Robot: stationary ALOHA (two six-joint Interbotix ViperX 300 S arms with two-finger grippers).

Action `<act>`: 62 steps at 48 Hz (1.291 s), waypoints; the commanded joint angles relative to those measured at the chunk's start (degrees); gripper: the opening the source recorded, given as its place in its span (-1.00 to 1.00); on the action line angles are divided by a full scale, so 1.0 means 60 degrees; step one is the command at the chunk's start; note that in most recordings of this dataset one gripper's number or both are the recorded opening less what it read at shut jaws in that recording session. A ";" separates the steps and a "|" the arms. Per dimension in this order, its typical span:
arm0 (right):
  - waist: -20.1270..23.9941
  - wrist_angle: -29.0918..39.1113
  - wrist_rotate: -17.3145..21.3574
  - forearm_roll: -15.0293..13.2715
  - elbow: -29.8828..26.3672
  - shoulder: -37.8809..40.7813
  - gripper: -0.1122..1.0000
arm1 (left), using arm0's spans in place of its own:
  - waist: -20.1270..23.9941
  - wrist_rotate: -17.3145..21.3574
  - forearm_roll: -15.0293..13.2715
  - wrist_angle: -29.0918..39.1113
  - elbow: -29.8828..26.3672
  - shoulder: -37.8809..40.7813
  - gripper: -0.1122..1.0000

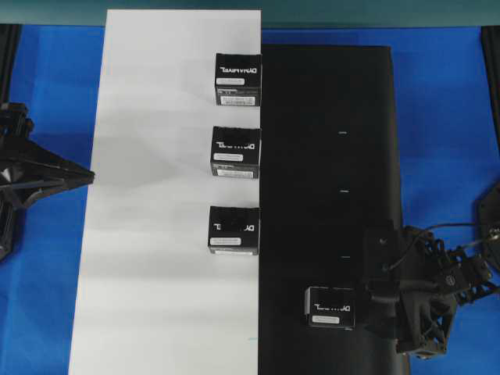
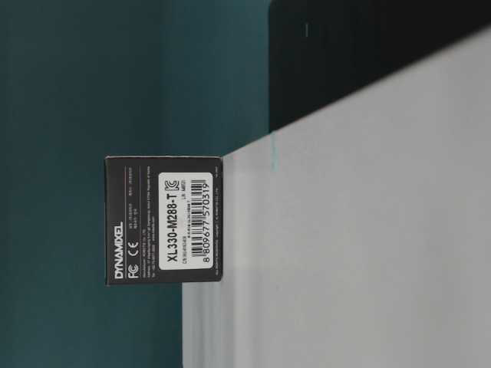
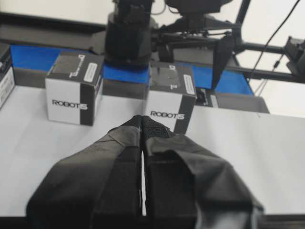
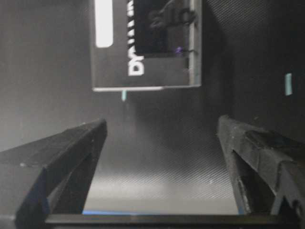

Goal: Place the box from the black base onto the white base.
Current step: 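Lower the open right gripper around the DYNAMIXEL box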

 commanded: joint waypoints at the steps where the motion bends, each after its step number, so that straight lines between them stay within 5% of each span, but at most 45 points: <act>1: -0.0088 -0.0308 -0.0059 0.0029 0.0029 -0.0029 0.87 | 0.0015 -0.0015 0.0029 -0.0029 -0.0264 0.0015 -0.84; 8: -0.0103 -0.0864 -0.0088 0.0527 -0.0044 -0.0103 0.87 | 0.0015 -0.0015 0.0029 0.0190 -0.0264 0.0015 -0.84; 21: -0.0234 -0.0396 -0.0410 0.0337 0.0205 -0.0366 0.92 | 0.0000 -0.0029 0.0029 0.0293 -0.0308 -0.0103 -0.84; 39: 0.0264 0.0791 0.0029 -0.0366 -0.0806 0.0864 0.97 | 0.0015 -0.0044 0.0029 0.0308 -0.0396 -0.0059 -0.84; 54: 0.0498 0.1582 0.1772 -0.2065 -0.1128 0.1040 0.97 | 0.0029 -0.0176 0.0029 0.0381 -0.0425 -0.0059 -0.84; 62: 0.0850 0.1523 0.1875 -0.2080 -0.1436 0.1333 0.97 | 0.0029 -0.0425 0.0029 0.0469 -0.0410 -0.0059 -0.84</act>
